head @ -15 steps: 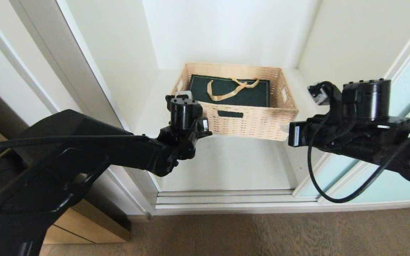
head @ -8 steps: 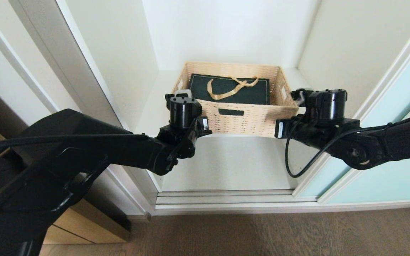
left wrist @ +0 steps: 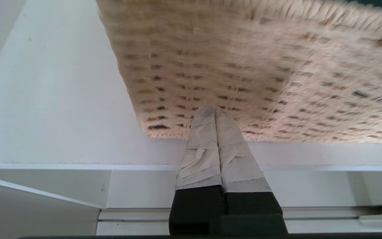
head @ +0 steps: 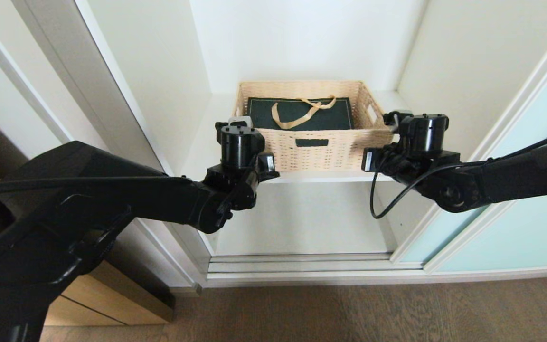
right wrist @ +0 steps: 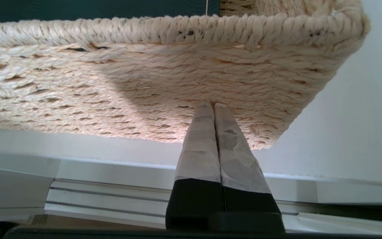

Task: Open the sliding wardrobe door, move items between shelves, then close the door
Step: Place the basket on the higher shelf

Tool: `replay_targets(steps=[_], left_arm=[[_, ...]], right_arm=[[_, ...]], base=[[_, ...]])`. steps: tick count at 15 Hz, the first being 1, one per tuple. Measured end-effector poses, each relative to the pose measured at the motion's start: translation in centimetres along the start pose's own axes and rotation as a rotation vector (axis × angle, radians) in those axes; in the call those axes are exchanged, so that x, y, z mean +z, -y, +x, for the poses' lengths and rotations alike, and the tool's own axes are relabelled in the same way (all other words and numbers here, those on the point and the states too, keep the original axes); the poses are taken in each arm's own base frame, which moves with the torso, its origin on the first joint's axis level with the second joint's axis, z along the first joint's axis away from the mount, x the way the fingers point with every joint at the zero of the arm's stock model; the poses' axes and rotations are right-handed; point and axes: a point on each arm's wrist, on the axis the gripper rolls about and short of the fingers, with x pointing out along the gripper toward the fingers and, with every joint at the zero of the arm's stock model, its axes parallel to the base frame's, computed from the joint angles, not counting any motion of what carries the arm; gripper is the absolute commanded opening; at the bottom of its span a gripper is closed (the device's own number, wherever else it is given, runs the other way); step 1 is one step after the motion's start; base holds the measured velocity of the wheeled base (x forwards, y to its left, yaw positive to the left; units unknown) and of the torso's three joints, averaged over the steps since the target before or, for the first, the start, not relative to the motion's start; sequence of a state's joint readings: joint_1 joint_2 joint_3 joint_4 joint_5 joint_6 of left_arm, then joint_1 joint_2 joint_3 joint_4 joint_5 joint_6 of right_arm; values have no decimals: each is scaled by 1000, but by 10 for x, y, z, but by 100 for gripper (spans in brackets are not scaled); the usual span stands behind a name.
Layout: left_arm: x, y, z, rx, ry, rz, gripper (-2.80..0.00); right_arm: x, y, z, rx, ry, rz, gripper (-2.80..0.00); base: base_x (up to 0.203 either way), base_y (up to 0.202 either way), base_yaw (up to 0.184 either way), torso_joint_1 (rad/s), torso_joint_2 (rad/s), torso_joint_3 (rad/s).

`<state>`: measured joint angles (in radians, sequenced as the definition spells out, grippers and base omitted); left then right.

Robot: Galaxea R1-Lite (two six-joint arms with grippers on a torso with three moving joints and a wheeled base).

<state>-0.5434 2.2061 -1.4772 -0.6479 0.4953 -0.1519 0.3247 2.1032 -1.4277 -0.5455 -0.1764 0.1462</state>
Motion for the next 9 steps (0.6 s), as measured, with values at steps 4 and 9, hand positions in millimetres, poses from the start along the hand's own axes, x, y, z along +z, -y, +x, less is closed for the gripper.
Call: replay_targets(steps=[4,9], left_arm=[[12,-7,-16,1,1,-1,-280],[33,-27,-58,22,2,61,-280]], right_arm=[[7,0,-5,0,17,4,-280],[14,7,-62,-29,-12,-19,-280]], base=[[0,0,0,0,0,0],[0,0,0,0,0,0]])
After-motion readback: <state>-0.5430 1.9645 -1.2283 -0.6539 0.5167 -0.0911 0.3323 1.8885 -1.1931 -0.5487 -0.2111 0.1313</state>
